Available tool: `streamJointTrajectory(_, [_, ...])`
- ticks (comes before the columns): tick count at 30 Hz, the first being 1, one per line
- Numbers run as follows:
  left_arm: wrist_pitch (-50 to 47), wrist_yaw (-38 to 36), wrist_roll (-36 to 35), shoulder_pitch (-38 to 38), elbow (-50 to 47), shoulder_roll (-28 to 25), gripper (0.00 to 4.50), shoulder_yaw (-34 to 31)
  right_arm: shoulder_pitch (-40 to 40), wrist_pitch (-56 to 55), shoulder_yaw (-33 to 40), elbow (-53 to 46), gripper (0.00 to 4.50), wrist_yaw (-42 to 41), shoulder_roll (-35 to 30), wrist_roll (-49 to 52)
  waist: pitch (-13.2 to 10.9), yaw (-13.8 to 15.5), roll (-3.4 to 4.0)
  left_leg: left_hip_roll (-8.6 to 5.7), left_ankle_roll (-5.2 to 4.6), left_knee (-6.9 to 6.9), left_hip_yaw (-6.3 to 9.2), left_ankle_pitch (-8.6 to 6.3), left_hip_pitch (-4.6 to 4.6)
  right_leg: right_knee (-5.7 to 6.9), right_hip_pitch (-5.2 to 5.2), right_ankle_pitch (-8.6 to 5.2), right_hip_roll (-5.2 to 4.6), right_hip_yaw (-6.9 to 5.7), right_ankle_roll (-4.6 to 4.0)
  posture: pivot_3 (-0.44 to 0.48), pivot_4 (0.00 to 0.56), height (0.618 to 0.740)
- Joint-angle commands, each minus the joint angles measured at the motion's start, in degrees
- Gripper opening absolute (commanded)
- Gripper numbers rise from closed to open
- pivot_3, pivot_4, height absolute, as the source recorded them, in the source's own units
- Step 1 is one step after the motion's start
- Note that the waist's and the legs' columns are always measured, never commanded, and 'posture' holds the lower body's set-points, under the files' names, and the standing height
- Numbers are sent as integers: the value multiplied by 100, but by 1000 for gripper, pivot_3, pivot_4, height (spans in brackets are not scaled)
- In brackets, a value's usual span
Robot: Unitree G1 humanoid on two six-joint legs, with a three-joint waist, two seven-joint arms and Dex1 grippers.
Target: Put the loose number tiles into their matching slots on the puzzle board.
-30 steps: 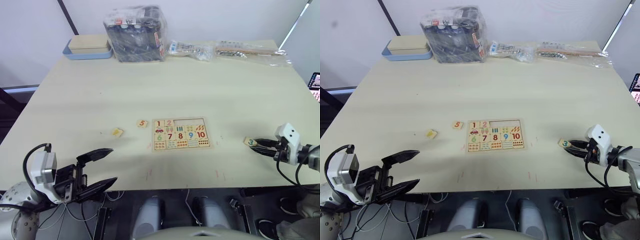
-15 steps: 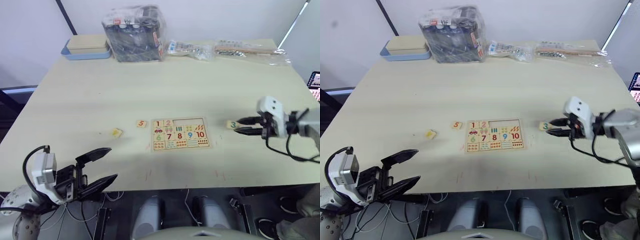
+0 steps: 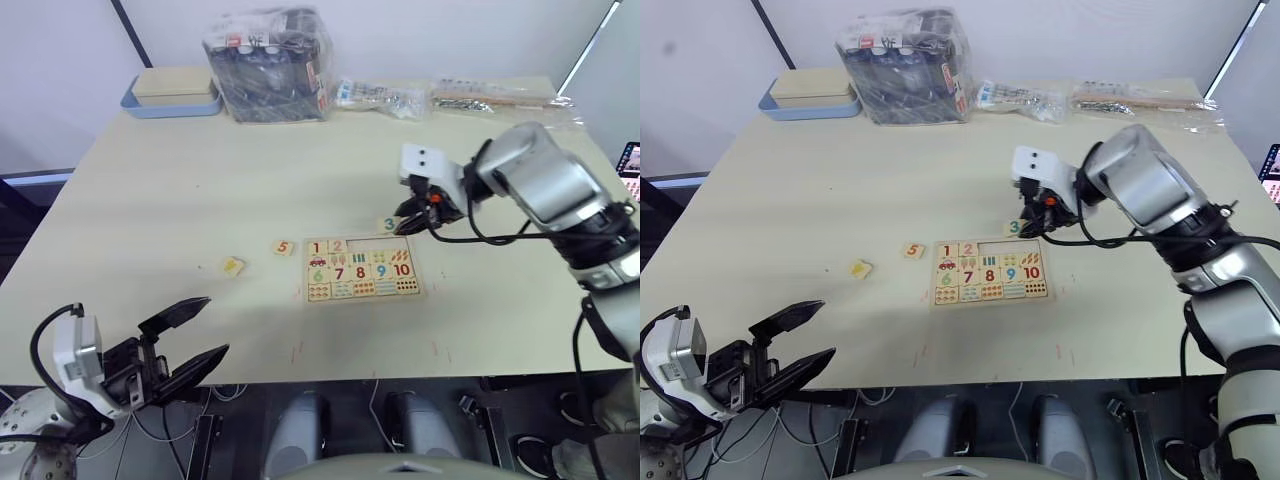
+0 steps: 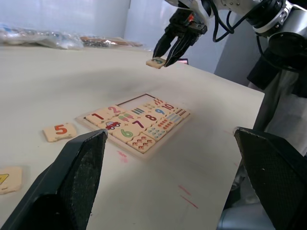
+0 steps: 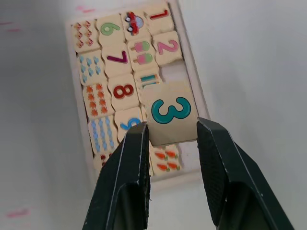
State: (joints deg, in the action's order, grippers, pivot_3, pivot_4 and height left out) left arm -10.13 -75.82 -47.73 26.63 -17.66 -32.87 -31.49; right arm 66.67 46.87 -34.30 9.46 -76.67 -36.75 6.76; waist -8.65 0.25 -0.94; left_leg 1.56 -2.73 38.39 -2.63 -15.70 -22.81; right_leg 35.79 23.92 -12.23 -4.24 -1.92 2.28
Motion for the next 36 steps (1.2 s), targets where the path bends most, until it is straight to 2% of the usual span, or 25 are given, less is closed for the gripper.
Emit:
streamJointTrajectory(1, [116, 22, -129, 106, -216, 27, 4500, -184, 396, -561, -211, 611, 864, -94, 363, -388, 0, -29, 0, 0, 0, 0, -1, 0, 0, 1, 0, 0, 0, 0, 0, 0, 150, 740])
streamJointTrajectory(10, [235, 80, -140, 270, -259, 141, 4500, -251, 876, -1680, -500, 2625, 864, 41, 1683, -1210, 0, -142, 0, 1, 6, -4, -4, 4, 5, 6, -1, 2, 8, 1, -1, 0, 150, 740])
streamJointTrajectory(13, [261, 100, -137, 309, -290, 184, 4500, -250, 905, -1893, -476, 3048, 864, 46, 1946, -1402, 0, -153, 1, 2, 11, -4, -5, 7, 7, 6, -1, 2, 8, 2, -1, 0, 150, 740])
streamJointTrajectory(36, [305, 187, -116, 446, -384, 302, 4500, -200, 895, -2265, -151, 4115, 864, 25, 2593, -1993, -7, -248, 12, 1, 11, -5, -1, 6, 5, 7, 0, 2, 7, 1, -1, 0, 150, 740])
